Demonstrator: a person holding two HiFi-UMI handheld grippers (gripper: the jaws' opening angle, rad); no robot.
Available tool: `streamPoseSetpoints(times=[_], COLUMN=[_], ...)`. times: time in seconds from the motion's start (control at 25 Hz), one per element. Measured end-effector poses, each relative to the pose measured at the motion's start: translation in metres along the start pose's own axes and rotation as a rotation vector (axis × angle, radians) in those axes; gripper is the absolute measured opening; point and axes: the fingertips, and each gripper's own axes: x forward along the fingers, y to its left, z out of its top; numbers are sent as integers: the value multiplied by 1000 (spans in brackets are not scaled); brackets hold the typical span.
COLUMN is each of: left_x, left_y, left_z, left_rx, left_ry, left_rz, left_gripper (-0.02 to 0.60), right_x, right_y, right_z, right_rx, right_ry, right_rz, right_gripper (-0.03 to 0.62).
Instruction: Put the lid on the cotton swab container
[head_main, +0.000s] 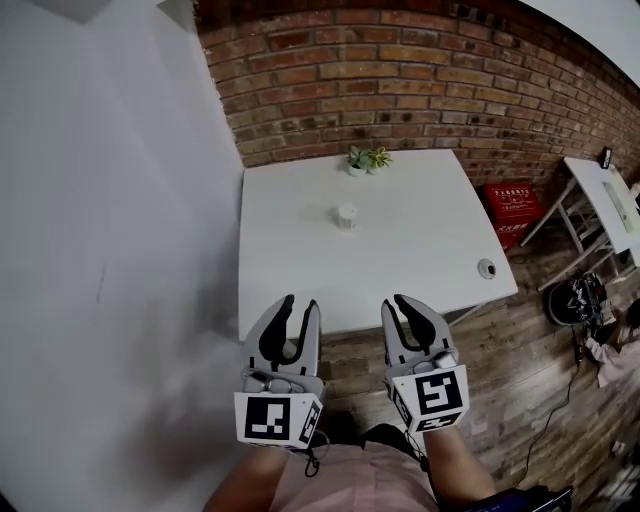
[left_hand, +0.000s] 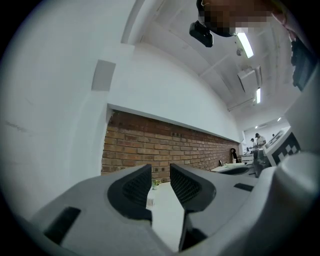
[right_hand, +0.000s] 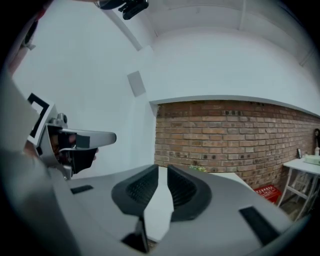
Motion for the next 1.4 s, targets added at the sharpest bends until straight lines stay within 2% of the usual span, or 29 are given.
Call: streamPoseSetpoints(times=[0.2, 0.48, 0.72, 0.92, 1.08, 1.24, 1.4], left_x=[28, 77, 137, 187, 214, 226, 238], left_y=[8, 11, 15, 18, 20, 32, 51], left_z=[-9, -41, -65, -59, -40, -28, -41], left_rx=[-5, -29, -48, -24, -23, -16, -38], left_ry=[10, 67, 108, 101, 76, 75, 105], left_rz=[-5, -1, 42, 94, 130, 178, 207], left_gripper=[123, 123, 123, 124, 124, 124, 124], right_x=[25, 68, 117, 156, 183, 205, 230], right_y=[-16, -50, -95, -132, -154, -154, -145], right_z=[4, -17, -34, -30, -8, 8, 1], right_rx=[-6, 15, 52, 70, 54, 43, 47], right_ry=[-11, 23, 38, 28, 5, -8, 19], right_rz=[-6, 11, 53, 108, 159, 219, 276], right_gripper=[61, 61, 63, 63, 66, 69, 80])
